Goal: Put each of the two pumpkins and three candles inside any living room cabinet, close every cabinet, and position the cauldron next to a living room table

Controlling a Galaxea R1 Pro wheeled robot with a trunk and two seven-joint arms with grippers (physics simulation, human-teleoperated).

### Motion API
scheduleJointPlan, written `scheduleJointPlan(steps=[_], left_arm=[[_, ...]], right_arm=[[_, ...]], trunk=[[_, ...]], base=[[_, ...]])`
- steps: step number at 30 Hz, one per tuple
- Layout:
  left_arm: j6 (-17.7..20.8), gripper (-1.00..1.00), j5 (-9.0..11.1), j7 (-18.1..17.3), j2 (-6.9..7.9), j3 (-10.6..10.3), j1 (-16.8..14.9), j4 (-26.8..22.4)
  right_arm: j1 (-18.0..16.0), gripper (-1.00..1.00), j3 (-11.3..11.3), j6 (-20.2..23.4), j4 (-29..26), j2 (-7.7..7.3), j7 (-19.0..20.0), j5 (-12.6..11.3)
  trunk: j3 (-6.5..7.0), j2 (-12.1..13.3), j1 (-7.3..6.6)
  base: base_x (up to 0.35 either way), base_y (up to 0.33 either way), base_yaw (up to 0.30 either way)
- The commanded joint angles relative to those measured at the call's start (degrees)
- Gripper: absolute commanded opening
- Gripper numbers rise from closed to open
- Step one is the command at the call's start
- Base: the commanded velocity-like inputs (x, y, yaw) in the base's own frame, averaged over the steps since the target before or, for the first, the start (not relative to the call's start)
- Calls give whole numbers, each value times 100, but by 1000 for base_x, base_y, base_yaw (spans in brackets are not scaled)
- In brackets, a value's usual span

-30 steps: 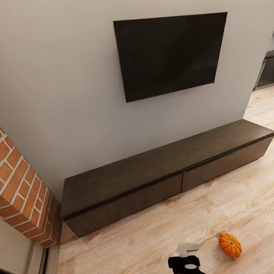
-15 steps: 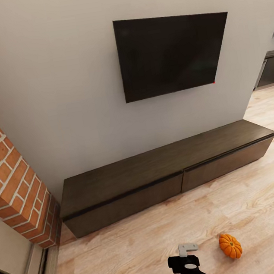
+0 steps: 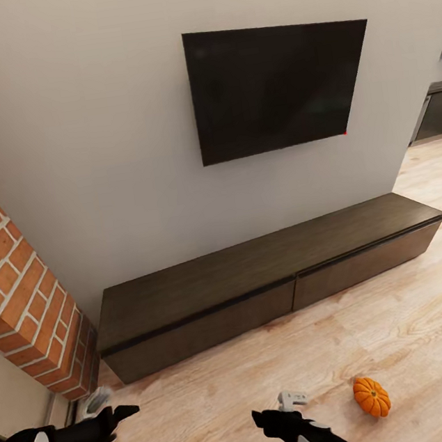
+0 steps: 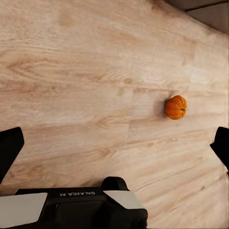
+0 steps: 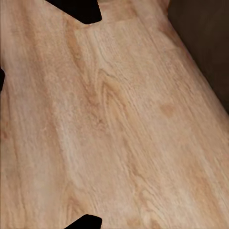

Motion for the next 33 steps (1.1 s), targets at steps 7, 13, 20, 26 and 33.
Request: scheduleJointPlan(steps=[7,13,20,26,33], left_arm=[[69,100,66,-161,59,92,1,-186],[69,100,99,-165,69,133,1,-190],[69,100,103,-167,80,143,1,-193],[69,100,103,-171,73,144,1,-192],[68,100,88,-164,39,100,1,-191]], right_arm=[[0,100,-117,-24,-5,-25,133,-27],[0,100,-389,-25,0,-25,148,-29],[0,100,-454,-34,2,-12,130,-18],[0,100,-458,-34,5,-16,128,-20],[0,100,-466,-34,10,-24,142,-20]], trunk=[[0,0,0],[0,0,0],[0,0,0],[0,0,0],[0,0,0]], base=[[0,0,0],[0,0,7],[0,0,216],[0,0,284],[110,-58,111]])
